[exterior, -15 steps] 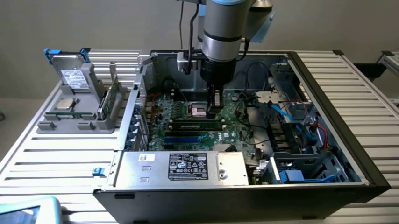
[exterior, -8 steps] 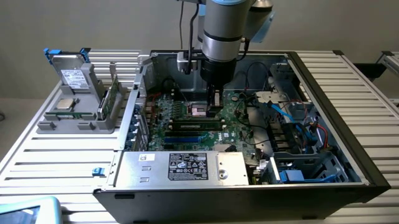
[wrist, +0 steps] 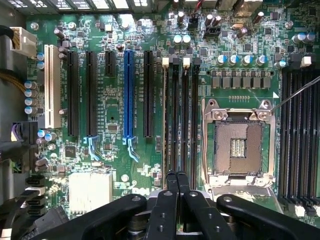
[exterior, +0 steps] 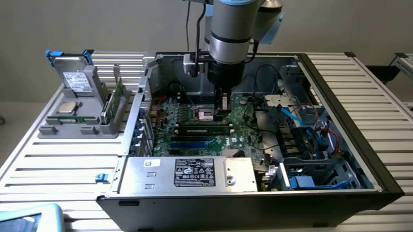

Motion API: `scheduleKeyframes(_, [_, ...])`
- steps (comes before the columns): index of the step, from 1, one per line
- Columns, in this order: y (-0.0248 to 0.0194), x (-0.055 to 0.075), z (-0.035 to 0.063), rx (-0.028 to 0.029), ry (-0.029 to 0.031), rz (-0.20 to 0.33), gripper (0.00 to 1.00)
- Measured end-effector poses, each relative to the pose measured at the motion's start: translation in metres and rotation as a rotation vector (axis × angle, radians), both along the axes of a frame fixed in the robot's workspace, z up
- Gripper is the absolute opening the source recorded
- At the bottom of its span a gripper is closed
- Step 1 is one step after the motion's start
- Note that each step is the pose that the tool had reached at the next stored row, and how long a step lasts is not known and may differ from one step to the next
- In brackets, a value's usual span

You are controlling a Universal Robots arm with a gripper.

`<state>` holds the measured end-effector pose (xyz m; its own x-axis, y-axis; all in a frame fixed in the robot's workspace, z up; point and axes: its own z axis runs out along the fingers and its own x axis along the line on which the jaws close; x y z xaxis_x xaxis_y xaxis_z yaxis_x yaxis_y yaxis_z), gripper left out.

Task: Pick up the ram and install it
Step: 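Press down the ram until it locks into place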

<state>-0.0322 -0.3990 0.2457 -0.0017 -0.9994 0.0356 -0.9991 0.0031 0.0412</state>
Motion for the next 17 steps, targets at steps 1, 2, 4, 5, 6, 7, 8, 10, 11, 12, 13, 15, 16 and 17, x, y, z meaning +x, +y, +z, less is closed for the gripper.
scheduleKeyframes(1, [-0.0024, 0.0, 0.0, 0.0004, 0.0, 0.0, 0.11])
scheduleKeyframes(2, [-0.0044, 0.0, 0.0, 0.0003, 0.0, 0.0, 0.11])
scheduleKeyframes(4, [-0.0059, 0.0004, -0.0001, 0.0005, 0.0, 0.0, 0.11])
scheduleKeyframes(5, [-0.006, 0.001, -0.0001, 0.0004, 0.0001, 0.0, 0.11])
scheduleKeyframes(6, [-0.006, 0.0023, -0.0001, 0.0003, 0.0001, 0.0, 0.11])
scheduleKeyframes(7, [-0.0061, 0.0038, -0.0001, 0.0003, 0.0001, 0.0, 0.11])
scheduleKeyframes(8, [-0.0061, 0.0055, -0.0001, 0.0003, 0.0001, 0.0, 0.11])
scheduleKeyframes(10, [-0.0066, 0.0072, -0.0003, 0.0004, 0.0, 0.0, 0.11])
scheduleKeyframes(11, [-0.0074, 0.0072, -0.0004, 0.0005, 0.0, 0.0, 0.11])
scheduleKeyframes(12, [-0.0082, 0.0072, -0.0003, 0.0005, 0.0, 0.0, 0.11])
scheduleKeyframes(13, [-0.0088, 0.0072, -0.0003, 0.0004, 0.0, 0.0, 0.11])
scheduleKeyframes(15, [-0.009, 0.0072, -0.0004, 0.0004, 0.0, 0.0, 0.11])
scheduleKeyframes(16, [-0.009, 0.0072, -0.0008, 0.0005, 0.0, 0.0, 0.11])
scheduleKeyframes(17, [-0.0091, 0.0072, -0.0015, 0.0004, 0.0, 0.0, 0.11])
